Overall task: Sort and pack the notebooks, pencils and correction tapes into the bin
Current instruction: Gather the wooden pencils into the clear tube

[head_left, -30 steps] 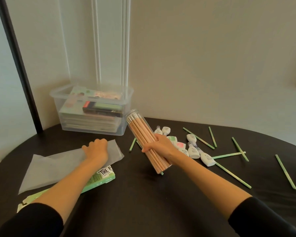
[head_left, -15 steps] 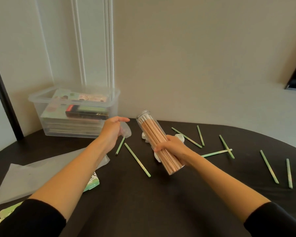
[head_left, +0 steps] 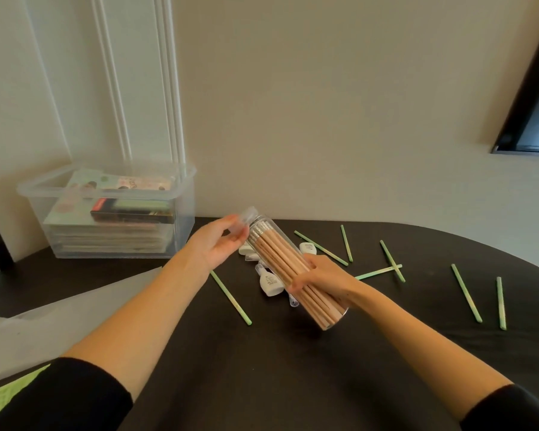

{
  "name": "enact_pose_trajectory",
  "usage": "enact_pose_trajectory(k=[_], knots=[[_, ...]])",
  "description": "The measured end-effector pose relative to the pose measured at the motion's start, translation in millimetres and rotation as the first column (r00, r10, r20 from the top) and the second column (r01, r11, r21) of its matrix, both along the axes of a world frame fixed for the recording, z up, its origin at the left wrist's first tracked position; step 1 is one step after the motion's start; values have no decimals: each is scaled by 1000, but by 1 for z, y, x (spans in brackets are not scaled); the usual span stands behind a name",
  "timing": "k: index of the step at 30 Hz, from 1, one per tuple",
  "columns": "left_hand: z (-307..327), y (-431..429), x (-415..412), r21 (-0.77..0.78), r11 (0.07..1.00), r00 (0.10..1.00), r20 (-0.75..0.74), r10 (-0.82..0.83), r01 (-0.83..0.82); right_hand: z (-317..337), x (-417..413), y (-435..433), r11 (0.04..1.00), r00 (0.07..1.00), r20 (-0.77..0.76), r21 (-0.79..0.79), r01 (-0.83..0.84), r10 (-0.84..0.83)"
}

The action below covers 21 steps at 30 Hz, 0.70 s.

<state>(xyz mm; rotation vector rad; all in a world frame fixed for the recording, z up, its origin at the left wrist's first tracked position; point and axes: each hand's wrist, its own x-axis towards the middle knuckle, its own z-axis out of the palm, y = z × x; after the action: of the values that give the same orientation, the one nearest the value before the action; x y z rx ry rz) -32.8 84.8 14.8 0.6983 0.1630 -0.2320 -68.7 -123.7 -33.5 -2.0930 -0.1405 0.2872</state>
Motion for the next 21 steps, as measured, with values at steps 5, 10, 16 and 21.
enact_pose_trajectory(k=[5,10,16,21], knots=[[5,-2,4,542,839,998,15,-58,40,10,-7,-1,998,998,35,-10,-58,59],[7,-13,0,888,459,995,71,-64,-33,13,-9,4,992,992,20,-16,-123,124],[6,-4,-1,981,174,962,130,-241,-89,17,-10,-1,970,983,95,-199,-137,158],[6,4,-4,971,237,947,87,-309,-12,21,-9,-6,916,955,234,-393,-79,183]])
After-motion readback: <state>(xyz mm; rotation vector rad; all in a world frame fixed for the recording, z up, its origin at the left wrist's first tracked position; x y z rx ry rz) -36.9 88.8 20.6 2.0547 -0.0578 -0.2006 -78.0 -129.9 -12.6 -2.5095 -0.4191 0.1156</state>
